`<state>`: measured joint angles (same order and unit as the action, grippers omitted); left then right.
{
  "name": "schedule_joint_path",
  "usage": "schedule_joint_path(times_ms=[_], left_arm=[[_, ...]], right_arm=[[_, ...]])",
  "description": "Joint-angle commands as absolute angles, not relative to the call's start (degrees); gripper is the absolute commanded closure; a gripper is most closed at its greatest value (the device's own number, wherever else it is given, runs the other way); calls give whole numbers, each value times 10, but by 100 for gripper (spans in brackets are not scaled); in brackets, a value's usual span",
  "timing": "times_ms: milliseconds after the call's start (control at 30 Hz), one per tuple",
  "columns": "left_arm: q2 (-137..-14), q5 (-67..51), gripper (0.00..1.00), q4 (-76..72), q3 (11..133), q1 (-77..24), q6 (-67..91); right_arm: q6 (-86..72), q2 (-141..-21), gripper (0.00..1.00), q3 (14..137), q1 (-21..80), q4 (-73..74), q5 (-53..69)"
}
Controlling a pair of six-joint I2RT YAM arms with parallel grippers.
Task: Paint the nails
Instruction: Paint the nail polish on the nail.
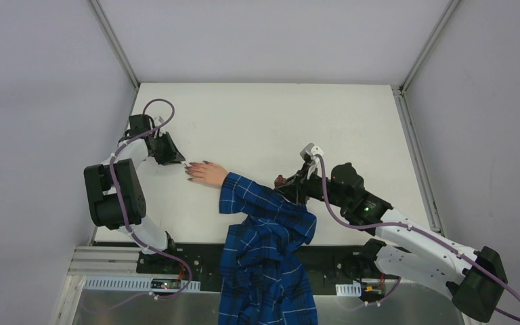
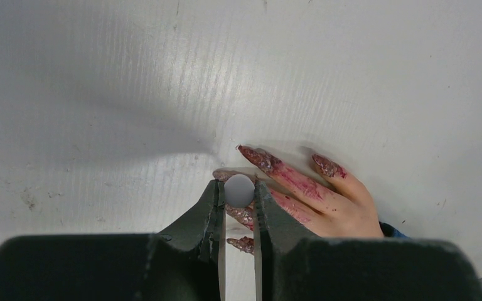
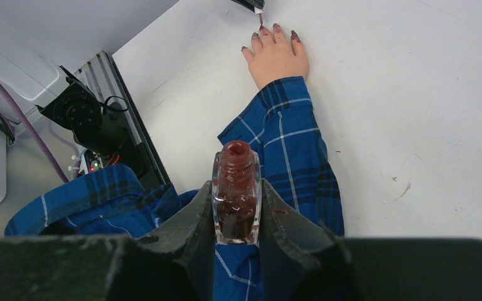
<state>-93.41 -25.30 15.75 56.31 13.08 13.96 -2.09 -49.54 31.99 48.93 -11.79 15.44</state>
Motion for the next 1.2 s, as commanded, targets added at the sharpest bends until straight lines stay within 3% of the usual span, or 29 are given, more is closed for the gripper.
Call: schedule_joint_path(times_ms=[0, 1167], left_arm=[[-936, -256, 100, 163, 577, 127, 133], [-947, -221, 100, 163, 580, 128, 138]], right_arm=[[-17, -492, 100, 320, 488, -150, 156], [-17, -491, 100, 319, 487, -151, 157]])
